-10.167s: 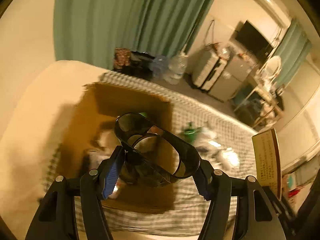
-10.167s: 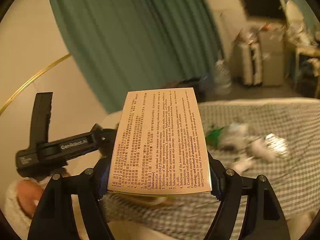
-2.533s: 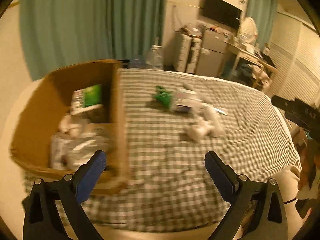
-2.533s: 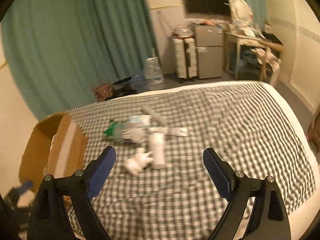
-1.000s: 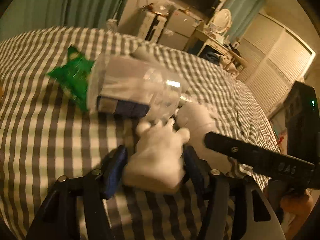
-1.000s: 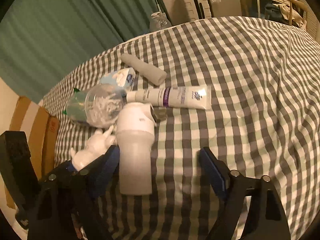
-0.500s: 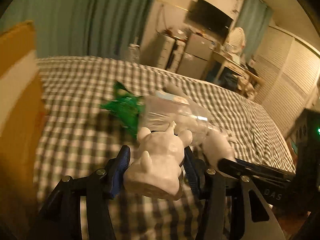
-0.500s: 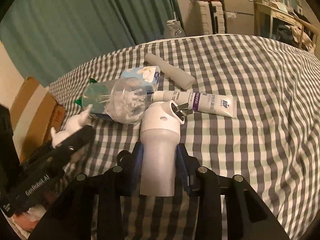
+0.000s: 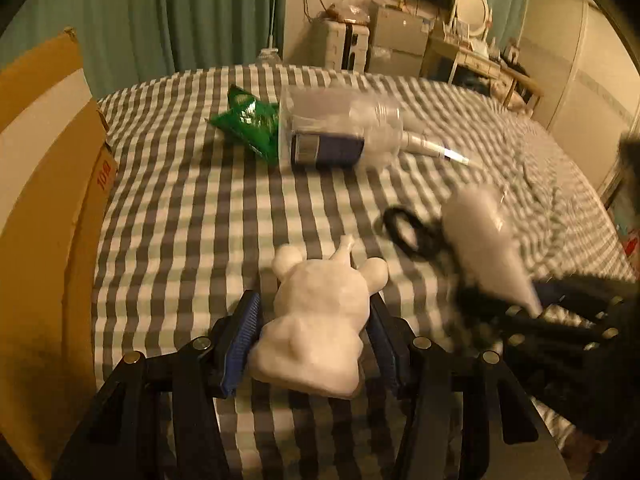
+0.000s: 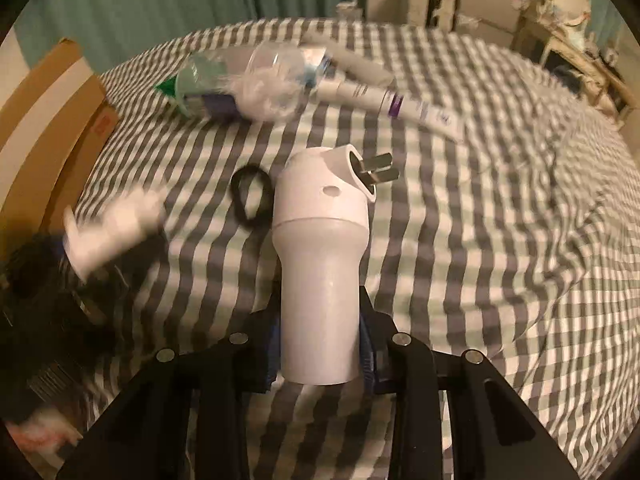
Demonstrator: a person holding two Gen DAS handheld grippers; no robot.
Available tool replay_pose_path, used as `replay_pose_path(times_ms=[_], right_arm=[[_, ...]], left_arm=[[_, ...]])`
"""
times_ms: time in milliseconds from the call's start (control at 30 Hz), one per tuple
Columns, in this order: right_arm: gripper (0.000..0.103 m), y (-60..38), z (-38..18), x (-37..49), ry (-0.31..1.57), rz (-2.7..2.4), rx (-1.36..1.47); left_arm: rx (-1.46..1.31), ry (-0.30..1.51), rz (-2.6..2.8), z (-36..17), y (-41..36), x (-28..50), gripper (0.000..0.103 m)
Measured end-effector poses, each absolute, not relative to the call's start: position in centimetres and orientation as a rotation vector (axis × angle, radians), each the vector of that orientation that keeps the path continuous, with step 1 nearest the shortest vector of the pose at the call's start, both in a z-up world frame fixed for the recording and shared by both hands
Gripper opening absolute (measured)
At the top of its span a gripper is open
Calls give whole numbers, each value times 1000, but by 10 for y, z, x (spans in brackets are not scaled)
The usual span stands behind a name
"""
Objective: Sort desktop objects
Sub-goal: 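Grasp the white figurine with the left gripper while the right grasps the white hair dryer, then carry the figurine and hair dryer into the cardboard box and release both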
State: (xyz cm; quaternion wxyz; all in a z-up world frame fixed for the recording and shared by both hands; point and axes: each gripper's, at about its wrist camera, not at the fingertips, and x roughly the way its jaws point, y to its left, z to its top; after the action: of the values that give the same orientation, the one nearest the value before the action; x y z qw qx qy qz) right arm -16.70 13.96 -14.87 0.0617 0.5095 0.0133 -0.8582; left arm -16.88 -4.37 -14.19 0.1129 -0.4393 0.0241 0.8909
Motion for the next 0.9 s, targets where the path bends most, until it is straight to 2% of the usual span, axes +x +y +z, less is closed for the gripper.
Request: replay_pose_path(times_ms=[33,100,167,300,367,433,567,700,767,800,867,900], right_arm=[[31,138,-146,-163,52,-2609,1530],[31,137,-141,-154,54,-2592,1509],[31,144,-132,-144,6,-2600,1483],[28,172,-102,-120,-223,-2623,1376],[1,175,-90,-113,-262,-2635,1331],[1,181,-77,-104,-261,-2648,1308],[1,182,-73,-93,-292,-2649,1312],[1,184,-85,-93,-392,-2622,1385],[4,182,-86,-95,-384,-2625,1388],[9,179,-86,-96,-368,-2632,1381],[38,173,-86,-98,-341,-2637,1367],[44,169,-85,-100,-321,-2649,1349]], left_arm=[[-1275,87,2624,-139,-43,-166,54],[-1229,103,2663,-129,-44,-156,47],[-1175,115,2704,-116,-45,-147,47],[-1105,20,2741,-85,-41,-131,46],[-1006,-58,2762,-62,-34,-119,46],[-965,-91,2742,-47,-30,-111,46],[-949,-32,2756,-39,-36,-98,46],[-987,-167,2761,-48,-65,-92,46],[-1046,-265,2760,-56,-79,-94,47],[-1076,-300,2765,-60,-84,-97,47],[-1115,-347,2765,-68,-90,-104,47],[-1124,-359,2770,-70,-91,-106,46]])
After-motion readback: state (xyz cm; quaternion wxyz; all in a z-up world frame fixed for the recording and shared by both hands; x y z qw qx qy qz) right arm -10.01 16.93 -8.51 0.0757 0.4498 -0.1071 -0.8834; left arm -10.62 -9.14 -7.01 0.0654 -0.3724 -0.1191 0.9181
